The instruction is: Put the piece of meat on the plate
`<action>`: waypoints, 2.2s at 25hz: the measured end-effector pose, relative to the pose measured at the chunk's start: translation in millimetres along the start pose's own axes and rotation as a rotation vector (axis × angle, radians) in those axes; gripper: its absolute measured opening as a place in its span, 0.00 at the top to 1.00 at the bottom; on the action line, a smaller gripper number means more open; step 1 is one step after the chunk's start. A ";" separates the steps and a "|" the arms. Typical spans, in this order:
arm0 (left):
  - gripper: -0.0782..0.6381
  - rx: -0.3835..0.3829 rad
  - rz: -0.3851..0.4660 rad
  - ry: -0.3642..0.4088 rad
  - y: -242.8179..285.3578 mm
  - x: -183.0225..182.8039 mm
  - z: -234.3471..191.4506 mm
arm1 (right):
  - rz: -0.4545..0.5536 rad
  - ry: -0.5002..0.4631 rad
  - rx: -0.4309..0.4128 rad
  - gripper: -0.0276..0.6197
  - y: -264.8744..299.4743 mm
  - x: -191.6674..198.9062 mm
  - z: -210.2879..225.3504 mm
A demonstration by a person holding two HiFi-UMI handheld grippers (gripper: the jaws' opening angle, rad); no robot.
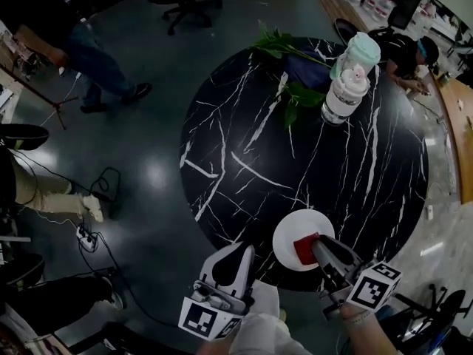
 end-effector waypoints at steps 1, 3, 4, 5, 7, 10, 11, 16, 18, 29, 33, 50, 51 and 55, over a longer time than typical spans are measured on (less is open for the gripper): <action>0.88 -0.002 0.001 -0.002 0.2 0.9 -1.2 | -0.018 -0.006 0.008 0.83 1.9 -0.4 1.1; 0.88 -0.005 0.002 -0.007 1.2 1.9 -3.2 | -0.048 -0.003 0.015 0.83 5.2 -1.0 3.0; 0.88 -0.006 0.002 -0.009 1.5 2.1 -3.8 | -0.063 0.002 0.016 0.83 6.7 -0.6 3.6; 0.88 -0.006 0.001 -0.009 1.5 2.3 -4.2 | -0.078 0.006 0.016 0.83 8.1 0.3 3.9; 0.88 -0.008 -0.003 -0.010 1.3 3.0 -4.8 | -0.101 0.011 0.015 0.83 11.1 3.3 4.2; 0.88 -0.008 -0.006 -0.016 1.7 4.4 -5.5 | -0.122 0.028 0.022 0.83 15.9 7.2 6.6; 0.88 -0.009 -0.006 -0.017 1.7 4.9 -5.7 | -0.125 0.038 0.026 0.83 17.4 8.1 8.0; 0.88 -0.010 -0.012 -0.016 4.6 8.0 -5.2 | -0.126 0.058 0.047 0.83 23.4 8.6 12.7; 0.88 -0.006 -0.025 -0.001 8.1 10.1 -3.3 | -0.123 0.061 0.062 0.83 24.1 8.8 15.0; 0.88 0.030 -0.010 0.036 42.4 8.8 6.2 | -0.121 0.016 0.115 0.83 23.6 7.8 21.3; 0.88 0.025 0.002 0.057 48.6 9.0 6.0 | -0.116 -0.010 0.139 0.83 24.4 6.9 22.7; 0.88 -0.006 0.022 0.035 56.3 9.7 8.1 | -0.126 -0.166 0.187 0.83 29.9 1.2 21.4; 0.88 -0.007 0.020 0.027 57.2 9.4 8.5 | -0.126 -0.169 0.187 0.83 30.1 1.1 21.7; 0.88 -0.011 0.023 0.050 57.9 11.3 7.7 | -0.126 -0.184 0.185 0.82 29.8 1.2 22.2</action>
Point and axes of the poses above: the fingertips, and each gripper's own axes: y forward along the fingers, z to its right, x out of its underside, the point moved 6 cm from there along -y, backward along the fingers, and after that the axes turned 3 degrees about -z, right-handed, at the moved point
